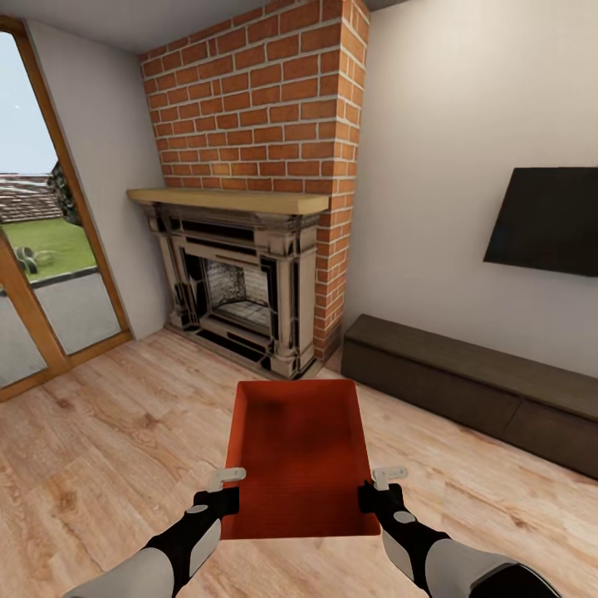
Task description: Move the two storage containers from the living room to the garage. In the garage, place one container on the floor and stack the other container on top of it (either order is fine).
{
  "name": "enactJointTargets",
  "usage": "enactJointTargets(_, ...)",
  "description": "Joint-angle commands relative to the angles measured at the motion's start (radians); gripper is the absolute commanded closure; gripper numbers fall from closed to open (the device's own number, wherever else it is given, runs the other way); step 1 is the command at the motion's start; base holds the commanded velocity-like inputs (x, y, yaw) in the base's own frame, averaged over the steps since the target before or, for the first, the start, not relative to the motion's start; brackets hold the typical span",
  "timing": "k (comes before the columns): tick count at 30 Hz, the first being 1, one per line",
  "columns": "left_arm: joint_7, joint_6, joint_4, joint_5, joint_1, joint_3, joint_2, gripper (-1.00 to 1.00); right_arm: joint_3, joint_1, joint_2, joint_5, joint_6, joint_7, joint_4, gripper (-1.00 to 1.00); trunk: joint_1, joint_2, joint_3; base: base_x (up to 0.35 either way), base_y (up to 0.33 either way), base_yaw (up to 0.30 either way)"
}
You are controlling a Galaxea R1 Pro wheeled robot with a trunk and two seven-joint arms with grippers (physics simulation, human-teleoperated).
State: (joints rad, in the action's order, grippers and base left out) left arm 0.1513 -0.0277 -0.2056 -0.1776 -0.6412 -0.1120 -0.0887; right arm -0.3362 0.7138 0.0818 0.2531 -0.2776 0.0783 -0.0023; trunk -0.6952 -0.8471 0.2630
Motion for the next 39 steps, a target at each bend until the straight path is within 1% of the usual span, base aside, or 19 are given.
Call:
enactJointTargets(1, 0.022, -0.003, -0.003, 0.01, -0.001, 0.01, 0.001, 1.0, 0.019, 0.001, -0.001, 0.032, -0.007, 0.008, 0.021, 1.0, 0.0, -0.001, 0.0, 0.0, 0.0, 0.0)
enactJointTargets(39, 0.022, -0.003, -0.005, 0.01, -0.001, 0.011, 0.001, 1.0, 0.018, 0.001, -0.001, 0.032, -0.006, 0.008, 0.021, 1.0, 0.0, -0.001, -0.062, 0.0, 0.0, 0.0)
